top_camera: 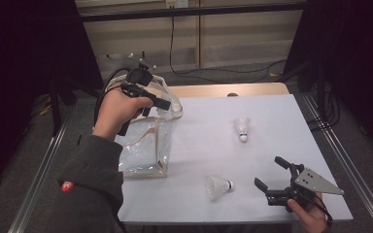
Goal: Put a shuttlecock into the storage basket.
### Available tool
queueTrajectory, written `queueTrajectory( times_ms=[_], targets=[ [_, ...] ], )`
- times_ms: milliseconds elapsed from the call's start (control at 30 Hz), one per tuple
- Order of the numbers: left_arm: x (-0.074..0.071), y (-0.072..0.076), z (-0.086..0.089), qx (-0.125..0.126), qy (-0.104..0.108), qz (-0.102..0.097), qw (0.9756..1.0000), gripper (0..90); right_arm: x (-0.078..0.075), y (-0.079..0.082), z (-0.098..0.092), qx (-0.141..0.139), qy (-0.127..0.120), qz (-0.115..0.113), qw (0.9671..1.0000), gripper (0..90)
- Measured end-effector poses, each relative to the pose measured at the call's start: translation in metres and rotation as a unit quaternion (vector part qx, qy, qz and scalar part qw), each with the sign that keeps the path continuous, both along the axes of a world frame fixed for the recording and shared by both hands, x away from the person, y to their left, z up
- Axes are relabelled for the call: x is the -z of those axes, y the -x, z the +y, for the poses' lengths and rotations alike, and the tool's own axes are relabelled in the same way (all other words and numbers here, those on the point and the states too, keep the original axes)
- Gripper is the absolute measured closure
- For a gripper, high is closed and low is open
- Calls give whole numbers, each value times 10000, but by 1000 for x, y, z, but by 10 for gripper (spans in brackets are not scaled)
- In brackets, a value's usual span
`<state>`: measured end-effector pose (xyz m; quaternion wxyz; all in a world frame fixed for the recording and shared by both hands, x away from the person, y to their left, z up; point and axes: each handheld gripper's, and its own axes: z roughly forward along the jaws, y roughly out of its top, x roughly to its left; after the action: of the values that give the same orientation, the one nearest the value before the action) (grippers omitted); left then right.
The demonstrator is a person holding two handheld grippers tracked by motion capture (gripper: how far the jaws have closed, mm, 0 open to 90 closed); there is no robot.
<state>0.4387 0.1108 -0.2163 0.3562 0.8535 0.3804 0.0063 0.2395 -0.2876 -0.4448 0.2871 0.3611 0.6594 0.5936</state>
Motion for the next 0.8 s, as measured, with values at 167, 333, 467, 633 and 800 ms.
queueTrajectory(
  times_ms=[167, 333, 467, 633, 800],
  targets=[
    [0, -2, 1, 1, -14, 26, 10000, 893, 0, 0, 0, -4, 23, 3, 10000, 1],
    [1, -4, 1, -68, -3, 41, 10000, 893, 0, 0, 0, 2, 31, -4, 10000, 0],
    [0, -5, 4, -75, 3, 18, 10000, 893, 0, 0, 0, 2, 56, 6, 10000, 0],
    [0, -7, 6, -127, -10, -8, 9999, 893, 0, 0, -1, 0, 48, 11, 10000, 0],
    [0, -8, 7, -212, -11, -25, 9998, 893, -1, 0, -1, 7, 44, 1, 10000, 0]
  ],
)
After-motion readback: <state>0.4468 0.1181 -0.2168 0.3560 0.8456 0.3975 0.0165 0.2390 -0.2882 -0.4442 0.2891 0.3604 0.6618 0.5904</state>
